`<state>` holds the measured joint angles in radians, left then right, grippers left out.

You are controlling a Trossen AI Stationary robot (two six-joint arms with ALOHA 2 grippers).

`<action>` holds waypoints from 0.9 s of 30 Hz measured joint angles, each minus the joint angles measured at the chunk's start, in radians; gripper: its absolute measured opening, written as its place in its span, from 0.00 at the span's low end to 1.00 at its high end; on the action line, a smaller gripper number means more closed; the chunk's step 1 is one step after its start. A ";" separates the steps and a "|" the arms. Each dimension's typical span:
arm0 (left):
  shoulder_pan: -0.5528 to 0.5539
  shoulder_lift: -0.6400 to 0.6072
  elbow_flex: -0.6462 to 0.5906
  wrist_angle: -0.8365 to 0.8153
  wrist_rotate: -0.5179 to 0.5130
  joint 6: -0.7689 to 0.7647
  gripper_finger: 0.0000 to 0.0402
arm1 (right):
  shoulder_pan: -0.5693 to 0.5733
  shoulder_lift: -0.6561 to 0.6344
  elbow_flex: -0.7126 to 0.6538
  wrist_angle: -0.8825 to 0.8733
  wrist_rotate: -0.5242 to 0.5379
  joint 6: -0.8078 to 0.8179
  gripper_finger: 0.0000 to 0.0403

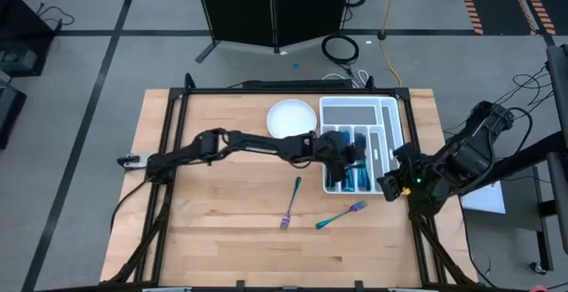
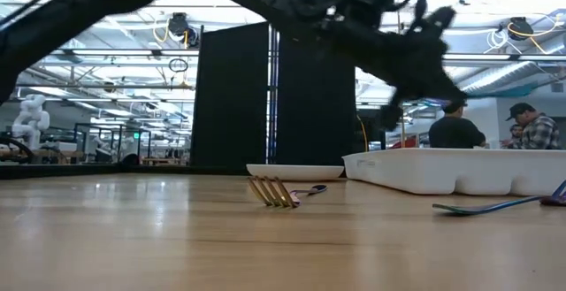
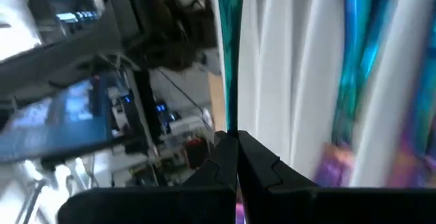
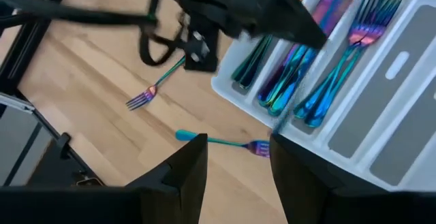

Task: Sort silverware
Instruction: Put the purple fork into the white silverware tray

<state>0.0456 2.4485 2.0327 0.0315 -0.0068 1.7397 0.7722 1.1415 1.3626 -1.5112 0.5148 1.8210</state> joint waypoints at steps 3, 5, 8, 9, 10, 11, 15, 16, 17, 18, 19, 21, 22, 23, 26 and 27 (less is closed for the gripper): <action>0.009 0.067 0.132 -0.112 0.053 0.019 0.00 | -0.001 -0.006 0.000 -0.003 -0.001 0.000 0.37; 0.018 0.104 0.191 -0.145 0.070 0.072 0.00 | -0.001 -0.009 0.000 -0.007 -0.002 0.000 0.37; 0.034 0.125 0.215 -0.168 0.089 0.102 0.00 | -0.001 -0.011 0.000 -0.012 -0.017 0.000 0.37; 0.041 0.127 0.215 -0.180 0.095 0.103 0.00 | -0.001 -0.012 0.000 -0.014 -0.018 0.000 0.37; 0.048 0.127 0.215 -0.208 0.099 0.104 0.00 | -0.001 -0.012 0.000 -0.015 -0.018 0.000 0.37; 0.055 0.127 0.215 -0.235 0.107 0.104 0.00 | -0.001 -0.012 0.000 -0.015 -0.018 0.000 0.37; 0.072 0.127 0.215 -0.275 0.146 0.108 0.00 | -0.001 -0.012 0.000 -0.019 -0.020 0.000 0.37; 0.074 0.127 0.215 -0.265 0.151 0.112 0.00 | -0.001 -0.012 0.000 -0.020 -0.020 0.000 0.37; 0.075 0.127 0.215 -0.246 0.153 0.127 0.00 | -0.002 -0.012 0.000 -0.020 -0.021 0.000 0.37; 0.077 0.128 0.215 -0.232 0.156 0.139 0.00 | -0.004 -0.012 0.000 -0.020 -0.023 0.000 0.37; 0.077 0.132 0.215 -0.213 0.162 0.154 0.00 | -0.007 -0.012 0.000 -0.020 -0.025 0.000 0.37; 0.078 0.134 0.215 -0.203 0.164 0.156 0.00 | -0.012 -0.013 0.000 -0.020 -0.026 0.000 0.37; 0.079 0.135 0.215 -0.207 0.164 0.153 0.00 | -0.015 -0.013 0.000 -0.020 -0.028 0.000 0.37; 0.079 0.136 0.215 -0.215 0.164 0.153 0.00 | -0.019 -0.014 0.000 -0.020 -0.035 0.000 0.37; 0.079 0.137 0.215 -0.242 0.178 0.148 0.00 | -0.027 -0.014 0.000 -0.017 -0.062 -0.001 0.37; 0.079 0.137 0.215 -0.240 0.187 0.127 0.00 | -0.027 -0.014 0.000 -0.015 -0.071 -0.001 0.37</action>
<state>0.1246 2.5851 2.2475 -0.2090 0.1798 1.8669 0.7452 1.1275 1.3625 -1.5265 0.4437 1.8200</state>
